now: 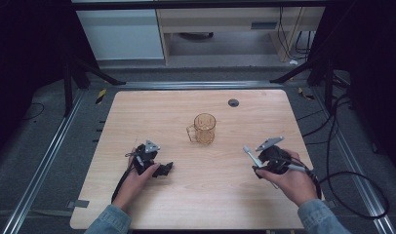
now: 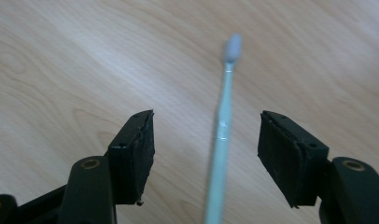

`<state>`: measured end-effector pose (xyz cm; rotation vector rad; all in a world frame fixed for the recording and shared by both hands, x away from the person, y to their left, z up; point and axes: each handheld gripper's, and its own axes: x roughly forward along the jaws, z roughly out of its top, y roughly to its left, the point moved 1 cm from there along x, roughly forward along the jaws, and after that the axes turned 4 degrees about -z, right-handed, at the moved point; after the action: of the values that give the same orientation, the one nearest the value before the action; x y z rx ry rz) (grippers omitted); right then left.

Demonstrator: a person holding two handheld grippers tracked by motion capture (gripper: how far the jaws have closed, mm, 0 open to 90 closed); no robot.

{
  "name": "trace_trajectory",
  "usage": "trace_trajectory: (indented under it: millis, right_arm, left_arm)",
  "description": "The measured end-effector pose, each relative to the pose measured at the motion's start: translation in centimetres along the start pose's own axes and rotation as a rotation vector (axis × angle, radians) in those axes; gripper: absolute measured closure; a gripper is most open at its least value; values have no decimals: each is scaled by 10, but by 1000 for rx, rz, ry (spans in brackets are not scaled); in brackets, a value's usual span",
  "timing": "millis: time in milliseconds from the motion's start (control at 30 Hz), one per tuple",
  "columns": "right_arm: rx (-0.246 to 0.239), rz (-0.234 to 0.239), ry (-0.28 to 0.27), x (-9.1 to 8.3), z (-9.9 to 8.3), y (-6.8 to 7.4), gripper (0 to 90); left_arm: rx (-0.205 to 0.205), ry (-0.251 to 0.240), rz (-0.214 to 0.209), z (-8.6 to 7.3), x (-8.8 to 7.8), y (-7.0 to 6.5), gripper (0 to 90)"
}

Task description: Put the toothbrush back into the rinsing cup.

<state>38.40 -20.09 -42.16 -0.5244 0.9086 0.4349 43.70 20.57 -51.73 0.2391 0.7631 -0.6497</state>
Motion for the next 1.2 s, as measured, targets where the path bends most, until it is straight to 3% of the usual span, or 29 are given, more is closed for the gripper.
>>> trace_trajectory:
  millis: [67, 133, 200, 300, 533, 667, 933, 1200]
  right_arm:
    - [10, -12, 28, -5, 9, -13, 362]
    - [26, 9, 58, -8, 15, -20, 352]
    - [34, -1, 54, -10, 20, -26, 356]
    - [50, 1, 101, -8, 24, -36, 367]
    - [34, 11, 166, -15, 39, -48, 408]
    - [48, 38, 228, 0, 43, -56, 456]
    - [20, 68, 333, 27, 48, -48, 573]
    - [26, 108, 381, 53, 49, -40, 637]
  left_arm:
    - [-2, 1, 3, 0, 0, 0, 0]
    - [-7, -2, 6, 1, 1, 0, 0]
    - [-8, -2, 8, 1, 1, 0, 0]
    - [-11, -2, 10, 2, 2, 0, 0]
    - [-10, -1, 12, 2, 2, 0, 0]
    - [-11, -2, 13, 2, 2, 0, 0]
    - [-11, -5, 13, 4, 4, -1, 0]
    - [-6, -2, 12, 4, 4, -1, 0]
